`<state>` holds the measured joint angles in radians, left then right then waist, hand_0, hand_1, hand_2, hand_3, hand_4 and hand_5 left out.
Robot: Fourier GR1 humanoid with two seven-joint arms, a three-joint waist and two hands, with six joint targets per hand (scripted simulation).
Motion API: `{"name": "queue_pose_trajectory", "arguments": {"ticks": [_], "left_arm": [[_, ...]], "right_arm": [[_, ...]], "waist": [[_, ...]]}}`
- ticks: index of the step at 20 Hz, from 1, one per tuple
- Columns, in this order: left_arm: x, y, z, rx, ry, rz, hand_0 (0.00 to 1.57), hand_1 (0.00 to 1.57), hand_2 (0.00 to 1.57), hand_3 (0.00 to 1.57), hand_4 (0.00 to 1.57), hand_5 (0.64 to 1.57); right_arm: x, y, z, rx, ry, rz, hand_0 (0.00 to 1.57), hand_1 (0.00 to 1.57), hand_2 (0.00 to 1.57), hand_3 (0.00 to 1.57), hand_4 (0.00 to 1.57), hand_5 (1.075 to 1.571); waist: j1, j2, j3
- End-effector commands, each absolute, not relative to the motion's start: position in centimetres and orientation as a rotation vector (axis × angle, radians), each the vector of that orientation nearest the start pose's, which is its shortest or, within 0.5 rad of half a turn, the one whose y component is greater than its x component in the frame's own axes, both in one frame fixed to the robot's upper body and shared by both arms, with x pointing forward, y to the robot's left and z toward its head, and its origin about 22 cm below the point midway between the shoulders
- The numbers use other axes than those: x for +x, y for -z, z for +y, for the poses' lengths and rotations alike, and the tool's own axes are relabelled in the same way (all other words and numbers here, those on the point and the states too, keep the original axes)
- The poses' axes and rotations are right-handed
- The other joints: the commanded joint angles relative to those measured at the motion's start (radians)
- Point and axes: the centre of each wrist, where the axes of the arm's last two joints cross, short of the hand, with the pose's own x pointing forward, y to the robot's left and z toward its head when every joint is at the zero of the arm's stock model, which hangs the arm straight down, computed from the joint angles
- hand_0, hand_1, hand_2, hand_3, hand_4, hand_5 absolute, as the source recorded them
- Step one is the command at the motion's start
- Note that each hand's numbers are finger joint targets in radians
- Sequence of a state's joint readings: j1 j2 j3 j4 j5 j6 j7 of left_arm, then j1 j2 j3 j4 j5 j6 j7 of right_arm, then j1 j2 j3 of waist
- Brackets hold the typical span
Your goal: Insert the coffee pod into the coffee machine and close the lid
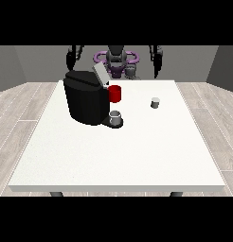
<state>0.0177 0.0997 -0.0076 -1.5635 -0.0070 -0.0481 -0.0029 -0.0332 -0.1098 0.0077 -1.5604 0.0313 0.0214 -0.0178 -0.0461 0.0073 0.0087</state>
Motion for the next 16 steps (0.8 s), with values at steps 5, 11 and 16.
{"name": "queue_pose_trajectory", "arguments": {"ticks": [5, 11, 16], "left_arm": [[24.3, -1.6, 29.6, 0.119, 0.436, -1.647, 0.0, 0.0, 0.0, 0.0, 0.0, 1.571], [27.2, -4.9, 33.7, 0.299, 0.635, -1.604, 0.0, 0.0, 0.0, 0.0, 0.0, 1.571], [29.9, -6.5, 36.0, 0.356, 0.663, -1.541, 0.0, 0.0, 0.0, 0.0, 0.0, 1.571]], "right_arm": [[25.1, 0.1, -24.7, -0.075, -0.053, -1.573, 0.0, 0.0, 0.0, 0.0, 0.0, 1.571], [26.3, -1.7, -23.0, -0.267, -0.081, -1.66, 0.0, 0.0, 0.0, 0.0, 0.0, 1.571], [27.1, -2.0, -21.7, -0.258, -0.12, -1.709, 0.0, 0.0, 0.0, 0.0, 0.0, 1.571]], "waist": [[0.048, 0.014, -0.0088], [-0.017, 0.078, -0.0089], [-0.064, 0.146, -0.0088]]}}
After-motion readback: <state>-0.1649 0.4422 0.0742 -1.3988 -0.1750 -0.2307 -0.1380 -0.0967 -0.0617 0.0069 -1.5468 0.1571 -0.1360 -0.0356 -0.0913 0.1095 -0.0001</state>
